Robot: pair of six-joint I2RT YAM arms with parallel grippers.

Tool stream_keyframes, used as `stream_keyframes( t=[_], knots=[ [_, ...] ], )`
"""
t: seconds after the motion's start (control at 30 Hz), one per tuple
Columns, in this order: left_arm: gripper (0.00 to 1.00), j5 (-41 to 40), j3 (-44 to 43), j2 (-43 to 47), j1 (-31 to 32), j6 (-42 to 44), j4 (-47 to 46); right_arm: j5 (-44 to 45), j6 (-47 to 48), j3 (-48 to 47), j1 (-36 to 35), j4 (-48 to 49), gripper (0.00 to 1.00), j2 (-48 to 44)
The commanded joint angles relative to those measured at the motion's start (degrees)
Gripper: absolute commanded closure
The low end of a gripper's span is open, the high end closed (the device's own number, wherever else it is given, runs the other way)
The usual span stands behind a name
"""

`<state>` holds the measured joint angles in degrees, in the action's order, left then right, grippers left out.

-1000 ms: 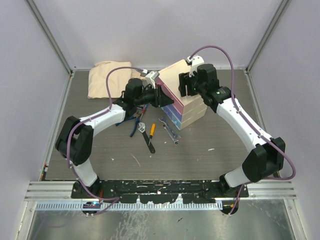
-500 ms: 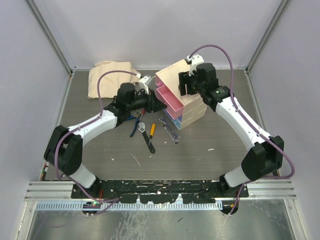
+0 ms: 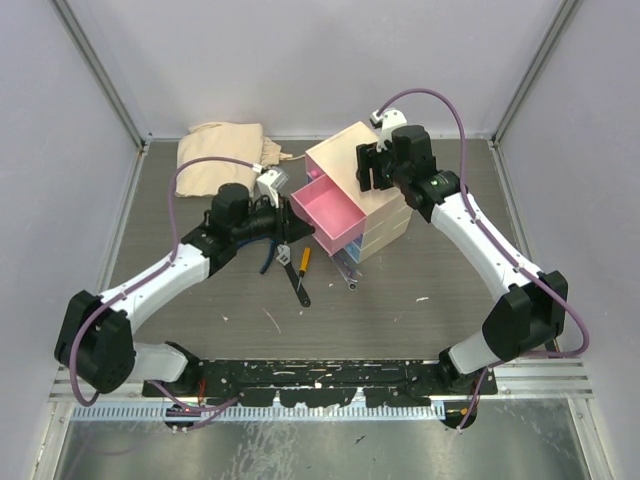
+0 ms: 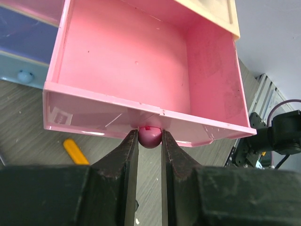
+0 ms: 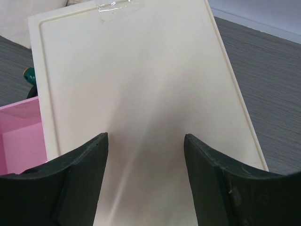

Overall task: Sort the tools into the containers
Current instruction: Open the drawer in the storage box.

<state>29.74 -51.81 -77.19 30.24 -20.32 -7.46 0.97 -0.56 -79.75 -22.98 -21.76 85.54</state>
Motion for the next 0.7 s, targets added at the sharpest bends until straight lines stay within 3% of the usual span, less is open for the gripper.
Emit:
stream_keyframes(
  t=[0.0,0.37,0.67],
  knots=[
    [0.87,-0.12,2.51,6.41,-0.26,2.47,4.85,-0.13,-1.7,-0.71,0.1,-9.1,0.3,1.49],
    [0.84,-3.29,6.93,12.04,-0.27,3.01,8.22,-0.65,-1.51,-2.07,0.08,-9.37,0.3,1.36],
    [0.49,-4.47,5.9,13.98,-0.28,0.67,8.23,-3.08,-1.63,-2.39,0.13,-8.06,0.3,-2.62]
  ],
)
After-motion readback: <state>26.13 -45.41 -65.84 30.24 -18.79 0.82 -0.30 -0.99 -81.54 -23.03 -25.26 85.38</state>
